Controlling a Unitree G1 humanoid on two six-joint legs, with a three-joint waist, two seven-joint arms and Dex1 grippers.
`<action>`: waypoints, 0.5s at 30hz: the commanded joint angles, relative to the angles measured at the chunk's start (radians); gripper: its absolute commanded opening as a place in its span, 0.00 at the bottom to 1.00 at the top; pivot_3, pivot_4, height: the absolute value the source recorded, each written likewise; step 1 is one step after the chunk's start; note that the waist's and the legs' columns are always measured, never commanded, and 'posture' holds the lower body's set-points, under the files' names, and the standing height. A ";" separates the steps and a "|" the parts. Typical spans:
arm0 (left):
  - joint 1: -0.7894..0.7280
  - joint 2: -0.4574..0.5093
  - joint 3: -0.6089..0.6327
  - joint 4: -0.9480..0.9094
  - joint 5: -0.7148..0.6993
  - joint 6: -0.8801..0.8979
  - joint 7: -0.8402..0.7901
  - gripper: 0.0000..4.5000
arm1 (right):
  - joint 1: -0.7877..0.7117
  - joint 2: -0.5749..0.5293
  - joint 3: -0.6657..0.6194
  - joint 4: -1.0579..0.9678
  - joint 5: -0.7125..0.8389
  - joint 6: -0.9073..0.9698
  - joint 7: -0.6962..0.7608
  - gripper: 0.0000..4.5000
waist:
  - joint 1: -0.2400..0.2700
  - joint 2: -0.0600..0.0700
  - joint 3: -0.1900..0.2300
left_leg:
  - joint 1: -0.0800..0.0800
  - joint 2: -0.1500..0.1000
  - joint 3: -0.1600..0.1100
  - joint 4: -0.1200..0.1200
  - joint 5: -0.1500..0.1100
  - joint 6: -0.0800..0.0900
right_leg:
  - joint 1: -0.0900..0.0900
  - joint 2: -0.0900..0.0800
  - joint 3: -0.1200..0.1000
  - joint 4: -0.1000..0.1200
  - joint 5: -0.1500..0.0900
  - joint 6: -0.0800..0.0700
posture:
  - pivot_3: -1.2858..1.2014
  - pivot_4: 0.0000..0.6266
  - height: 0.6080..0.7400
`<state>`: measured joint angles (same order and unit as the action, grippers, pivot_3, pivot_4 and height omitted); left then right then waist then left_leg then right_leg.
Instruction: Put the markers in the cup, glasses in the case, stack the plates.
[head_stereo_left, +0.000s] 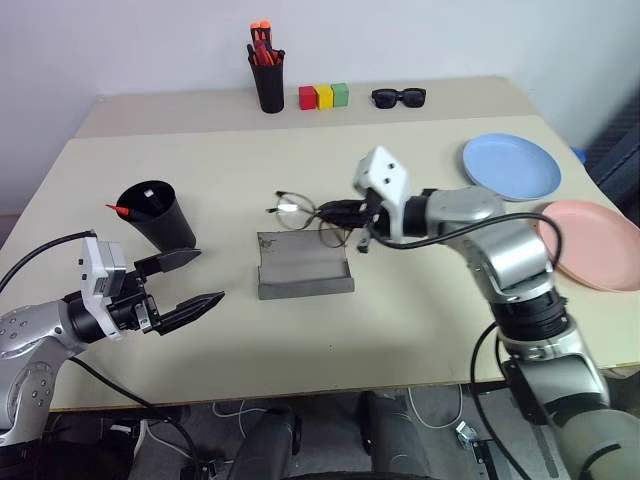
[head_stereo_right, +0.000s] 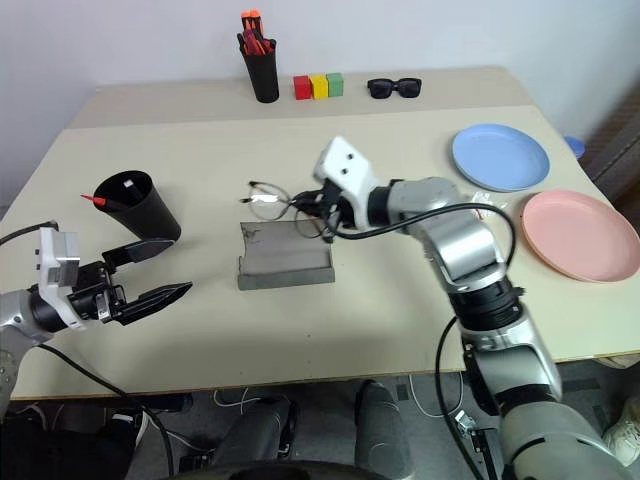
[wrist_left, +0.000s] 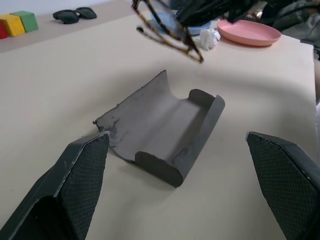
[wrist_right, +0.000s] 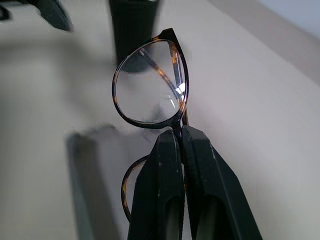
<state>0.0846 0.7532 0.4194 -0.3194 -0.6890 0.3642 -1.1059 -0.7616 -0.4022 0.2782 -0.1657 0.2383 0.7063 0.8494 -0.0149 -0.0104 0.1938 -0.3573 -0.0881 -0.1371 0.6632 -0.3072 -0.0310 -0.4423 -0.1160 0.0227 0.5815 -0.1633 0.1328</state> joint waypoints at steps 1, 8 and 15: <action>0.010 -0.004 0.017 -0.039 -0.014 -0.019 0.010 1.00 | 0.021 0.025 0.045 0.024 -0.065 -0.067 -0.059 0.02 | 0.001 0.000 0.000 | 0.000 0.000 0.000 0.000 0.000 0.000 | 0.000 0.000 0.000 0.000 0.000 0.000 | 0.52 0.24 1.00; 0.016 -0.013 0.003 -0.054 -0.012 -0.023 0.019 1.00 | 0.090 0.025 0.079 0.040 -0.112 -0.148 -0.062 0.02 | -0.002 0.000 0.000 | 0.000 0.000 0.000 0.000 0.000 0.000 | 0.000 0.000 0.000 0.000 0.000 0.000 | 0.52 0.24 1.00; -0.026 -0.011 -0.024 -0.033 0.001 -0.027 0.020 1.00 | 0.128 -0.014 0.090 0.016 -0.126 -0.183 -0.028 0.15 | -0.002 0.000 0.000 | 0.000 0.000 0.000 0.000 0.000 0.000 | 0.000 0.001 0.000 0.000 0.000 0.000 | 0.52 0.24 1.00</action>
<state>0.0690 0.7406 0.4008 -0.3428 -0.6867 0.3592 -1.0840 -0.6250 -0.4165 0.3781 -0.1135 0.1193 0.5501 0.8210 -0.0172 -0.0103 0.1938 -0.3568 -0.0884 -0.1367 0.6629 -0.3072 -0.0310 -0.4422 -0.1154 0.0227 0.5819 -0.1631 0.1325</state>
